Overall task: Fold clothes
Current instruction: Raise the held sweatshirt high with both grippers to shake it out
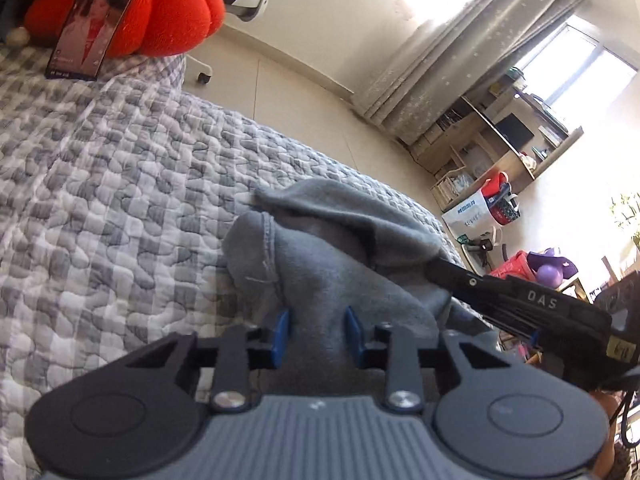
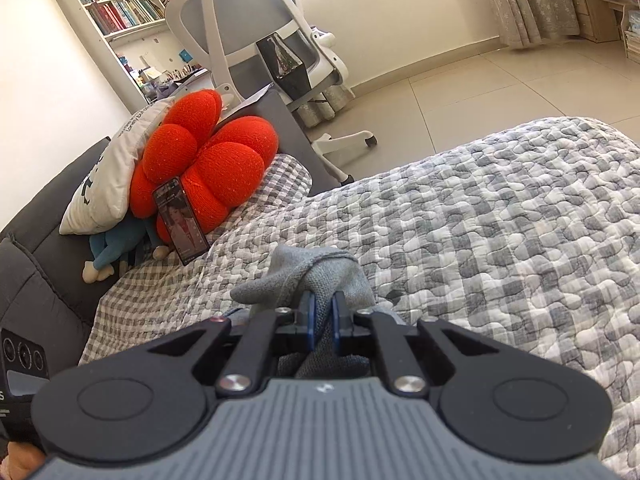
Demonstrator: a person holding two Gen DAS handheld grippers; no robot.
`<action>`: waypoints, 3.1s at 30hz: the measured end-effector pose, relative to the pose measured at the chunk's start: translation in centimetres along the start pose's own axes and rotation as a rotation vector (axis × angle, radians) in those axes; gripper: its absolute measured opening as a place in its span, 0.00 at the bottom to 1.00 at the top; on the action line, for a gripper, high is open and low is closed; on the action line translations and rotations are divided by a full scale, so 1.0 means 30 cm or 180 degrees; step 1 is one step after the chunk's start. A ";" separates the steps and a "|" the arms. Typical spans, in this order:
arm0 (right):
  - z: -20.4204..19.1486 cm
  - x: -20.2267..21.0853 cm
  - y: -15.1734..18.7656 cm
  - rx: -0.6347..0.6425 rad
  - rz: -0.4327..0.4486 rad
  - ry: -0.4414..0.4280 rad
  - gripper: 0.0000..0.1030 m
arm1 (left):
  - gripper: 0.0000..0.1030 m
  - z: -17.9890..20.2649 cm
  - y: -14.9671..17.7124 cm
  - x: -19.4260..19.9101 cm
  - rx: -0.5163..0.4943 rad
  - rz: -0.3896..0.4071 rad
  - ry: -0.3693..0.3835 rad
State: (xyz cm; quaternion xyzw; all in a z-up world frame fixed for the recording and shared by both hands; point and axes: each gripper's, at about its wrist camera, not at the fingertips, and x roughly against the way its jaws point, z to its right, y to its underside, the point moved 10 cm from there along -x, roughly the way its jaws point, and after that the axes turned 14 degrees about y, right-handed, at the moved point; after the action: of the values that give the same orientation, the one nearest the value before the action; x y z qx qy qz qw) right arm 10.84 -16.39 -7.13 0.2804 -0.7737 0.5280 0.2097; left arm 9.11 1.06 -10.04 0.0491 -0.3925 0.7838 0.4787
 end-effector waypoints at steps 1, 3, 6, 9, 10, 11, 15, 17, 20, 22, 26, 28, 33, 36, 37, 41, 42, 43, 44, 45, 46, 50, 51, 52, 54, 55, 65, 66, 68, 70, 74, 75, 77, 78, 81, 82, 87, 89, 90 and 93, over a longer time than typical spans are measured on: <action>0.009 0.006 -0.008 -0.0024 0.0033 0.0021 0.09 | 0.10 -0.002 -0.006 0.014 -0.0011 0.0070 -0.0061; 0.032 0.022 -0.028 -0.0092 0.0119 0.0080 0.09 | 0.04 -0.005 -0.019 0.045 -0.0043 0.0217 -0.0181; 0.080 0.048 -0.060 -0.0201 0.0271 0.0212 0.09 | 0.01 0.007 -0.053 0.094 -0.0170 0.0462 -0.0390; 0.135 0.074 -0.084 -0.0321 0.0409 0.0371 0.09 | 0.00 0.006 -0.095 0.145 -0.0360 0.0694 -0.0694; 0.152 0.082 -0.090 -0.0361 0.0441 0.0409 0.09 | 0.00 0.003 -0.109 0.164 -0.0403 0.0756 -0.0758; 0.169 0.090 -0.095 -0.0399 0.0467 0.0440 0.09 | 0.00 0.000 -0.119 0.182 -0.0420 0.0804 -0.0779; 0.215 0.108 -0.101 -0.0523 0.0484 0.0512 0.09 | 0.01 -0.012 -0.110 0.173 -0.0243 0.0715 -0.0547; 0.233 0.115 -0.101 -0.0521 0.0499 0.0615 0.09 | 0.09 -0.013 -0.094 0.145 -0.0151 0.0648 -0.0460; 0.263 0.132 -0.101 -0.0503 0.0560 0.0779 0.09 | 0.49 -0.006 -0.077 0.102 -0.0006 0.0565 -0.0310; 0.278 0.137 -0.106 -0.0530 0.0585 0.0838 0.09 | 0.55 0.001 -0.069 0.075 0.0080 0.0502 -0.0196; 0.314 0.145 -0.109 -0.0592 0.0628 0.0951 0.09 | 0.59 0.004 -0.042 0.010 0.0213 0.0313 -0.0068; 0.328 0.150 -0.111 -0.0605 0.0647 0.1009 0.09 | 0.57 0.007 -0.025 -0.018 0.0216 0.0221 -0.0078; 0.342 0.147 -0.110 -0.0637 0.0625 0.1041 0.09 | 0.12 0.041 0.006 -0.057 0.0174 0.0075 0.0000; 0.335 0.155 -0.112 -0.0620 0.0648 0.1029 0.09 | 0.09 0.074 -0.006 -0.033 -0.0013 0.0207 -0.0133; 0.331 0.161 -0.113 -0.0616 0.0668 0.1023 0.09 | 0.09 0.086 -0.015 -0.018 -0.0058 0.0284 -0.0155; 0.313 0.198 -0.130 -0.0614 0.0769 0.0968 0.09 | 0.06 0.133 -0.056 0.049 -0.0194 0.0582 -0.0156; 0.305 0.210 -0.136 -0.0612 0.0788 0.0939 0.09 | 0.06 0.147 -0.066 0.067 -0.0231 0.0651 -0.0145; 0.295 0.225 -0.144 -0.0600 0.0813 0.0899 0.09 | 0.06 0.163 -0.077 0.089 -0.0281 0.0727 -0.0139; 0.283 0.243 -0.153 -0.0580 0.0858 0.0873 0.09 | 0.06 0.181 -0.089 0.114 -0.0342 0.0813 -0.0145; 0.270 0.262 -0.162 -0.0558 0.0909 0.0854 0.09 | 0.06 0.198 -0.099 0.137 -0.0398 0.0891 -0.0149; 0.259 0.283 -0.170 -0.0536 0.0965 0.0842 0.09 | 0.06 0.219 -0.107 0.160 -0.0453 0.0979 -0.0140; 0.225 0.356 -0.189 -0.0487 0.1161 0.0817 0.09 | 0.06 0.301 -0.140 0.272 -0.0712 0.1389 -0.0166; 0.219 0.372 -0.191 -0.0482 0.1201 0.0815 0.09 | 0.06 0.320 -0.148 0.301 -0.0778 0.1492 -0.0184; 0.213 0.387 -0.192 -0.0492 0.1228 0.0794 0.09 | 0.06 0.336 -0.154 0.328 -0.0825 0.1580 -0.0189; 0.200 0.414 -0.197 -0.0513 0.1274 0.0751 0.09 | 0.06 0.361 -0.165 0.374 -0.0880 0.1716 -0.0193; 0.191 0.427 -0.199 -0.0512 0.1301 0.0736 0.09 | 0.06 0.371 -0.169 0.394 -0.0907 0.1774 -0.0201; 0.093 0.528 -0.272 -0.0302 0.1632 0.0669 0.09 | 0.06 0.527 -0.268 0.562 -0.1222 0.2258 -0.0159; 0.084 0.538 -0.282 -0.0293 0.1668 0.0649 0.09 | 0.06 0.552 -0.281 0.577 -0.1265 0.2298 -0.0139; 0.071 0.558 -0.307 -0.0303 0.1732 0.0594 0.09 | 0.06 0.601 -0.309 0.605 -0.1351 0.2375 -0.0105; 0.061 0.579 -0.337 -0.0319 0.1796 0.0540 0.09 | 0.06 0.644 -0.334 0.626 -0.1409 0.2434 -0.0075; 0.032 0.634 -0.404 -0.0287 0.1987 0.0473 0.09 | 0.06 0.718 -0.380 0.659 -0.1517 0.2541 -0.0026; 0.023 0.648 -0.420 -0.0273 0.2032 0.0457 0.09 | 0.06 0.732 -0.390 0.667 -0.1540 0.2566 -0.0016; 0.005 0.677 -0.447 -0.0236 0.2117 0.0421 0.09 | 0.06 0.755 -0.407 0.684 -0.1570 0.2611 0.0003; -0.002 0.689 -0.458 -0.0222 0.2151 0.0406 0.09 | 0.06 0.763 -0.414 0.693 -0.1573 0.2630 0.0014; -0.018 0.731 -0.470 -0.0186 0.2248 0.0366 0.09 | 0.06 0.777 -0.426 0.715 -0.1562 0.2668 0.0041; -0.020 0.738 -0.471 -0.0174 0.2268 0.0358 0.09 | 0.06 0.781 -0.427 0.721 -0.1569 0.2677 0.0042; -0.025 0.709 -0.474 -0.0104 0.2260 0.0348 0.09 | 0.06 0.751 -0.445 0.692 -0.1560 0.2640 -0.0036; -0.022 0.652 -0.469 -0.0065 0.2179 0.0384 0.09 | 0.06 0.712 -0.461 0.655 -0.1501 0.2576 -0.0094; -0.019 0.613 -0.464 -0.0055 0.2116 0.0404 0.09 | 0.06 0.684 -0.470 0.629 -0.1454 0.2531 -0.0132; -0.004 0.496 -0.449 -0.0030 0.1927 0.0467 0.09 | 0.06 0.585 -0.489 0.538 -0.1358 0.2398 -0.0295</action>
State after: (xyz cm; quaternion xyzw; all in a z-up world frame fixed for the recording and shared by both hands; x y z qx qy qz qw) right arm 8.43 -23.28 11.58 -0.0026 -0.8073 0.5817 0.0995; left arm 6.79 4.35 17.66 -0.1625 -0.5572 0.8021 0.1405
